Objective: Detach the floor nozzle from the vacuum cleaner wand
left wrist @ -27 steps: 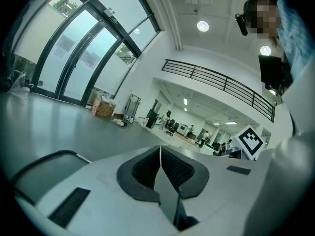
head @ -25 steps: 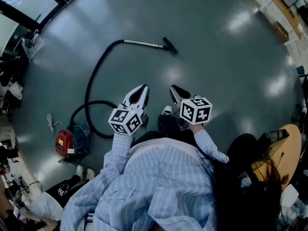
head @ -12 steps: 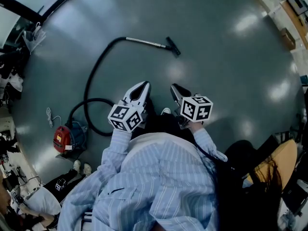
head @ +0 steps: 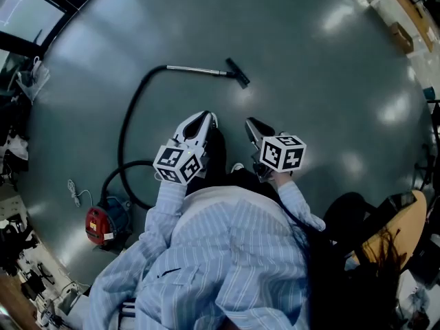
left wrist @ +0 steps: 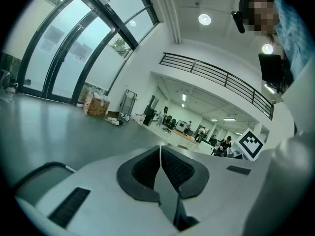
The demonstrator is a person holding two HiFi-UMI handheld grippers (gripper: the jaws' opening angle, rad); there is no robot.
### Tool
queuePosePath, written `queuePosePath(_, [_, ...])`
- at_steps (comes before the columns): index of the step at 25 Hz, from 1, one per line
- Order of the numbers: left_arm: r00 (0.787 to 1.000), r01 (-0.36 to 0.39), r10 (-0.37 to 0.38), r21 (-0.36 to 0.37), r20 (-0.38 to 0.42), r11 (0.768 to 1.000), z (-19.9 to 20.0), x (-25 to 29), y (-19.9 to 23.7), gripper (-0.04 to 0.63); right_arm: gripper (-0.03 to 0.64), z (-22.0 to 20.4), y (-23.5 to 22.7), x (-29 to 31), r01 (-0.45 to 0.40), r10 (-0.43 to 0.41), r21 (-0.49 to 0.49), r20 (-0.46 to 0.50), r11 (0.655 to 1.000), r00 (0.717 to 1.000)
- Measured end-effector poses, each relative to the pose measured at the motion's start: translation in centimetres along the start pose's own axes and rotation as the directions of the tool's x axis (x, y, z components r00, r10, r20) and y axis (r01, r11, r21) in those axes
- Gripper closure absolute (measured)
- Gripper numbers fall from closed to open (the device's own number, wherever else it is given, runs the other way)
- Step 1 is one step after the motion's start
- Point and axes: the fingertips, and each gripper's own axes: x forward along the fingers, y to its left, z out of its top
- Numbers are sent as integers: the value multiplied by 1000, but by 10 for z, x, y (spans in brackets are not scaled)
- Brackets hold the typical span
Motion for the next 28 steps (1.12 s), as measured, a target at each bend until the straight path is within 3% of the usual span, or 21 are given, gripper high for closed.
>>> queuePosePath(5, [995,77,-76,0,-66,997,30,57,48,581,583,46,-17,48,65,-66,58,15,996,998])
queuePosePath(12, [976,121,-125,-33,-180,992,45,126,124,581,581,87,-41,110,155,-155,118,-10,981,988])
queuePosePath(19, [943,118,-79,104,-324,988,34,187,191,581,581,110,-88,156,272,-267,98,-62,957,962])
queuePosePath(21, [927,130,-85,99,-366,987,26,204,202,581,581,112,-109,165,293,-285,107,-86,950,955])
queuePosePath(24, [880,184,-133,68,-456,981,1,228,221,580,581,109,-145,188,308,-295,102,-128,946,947])
queuePosePath(28, [844,178,-105,89,-525,980,-41,269,262,580,581,91,-204,234,304,-285,77,-190,950,939])
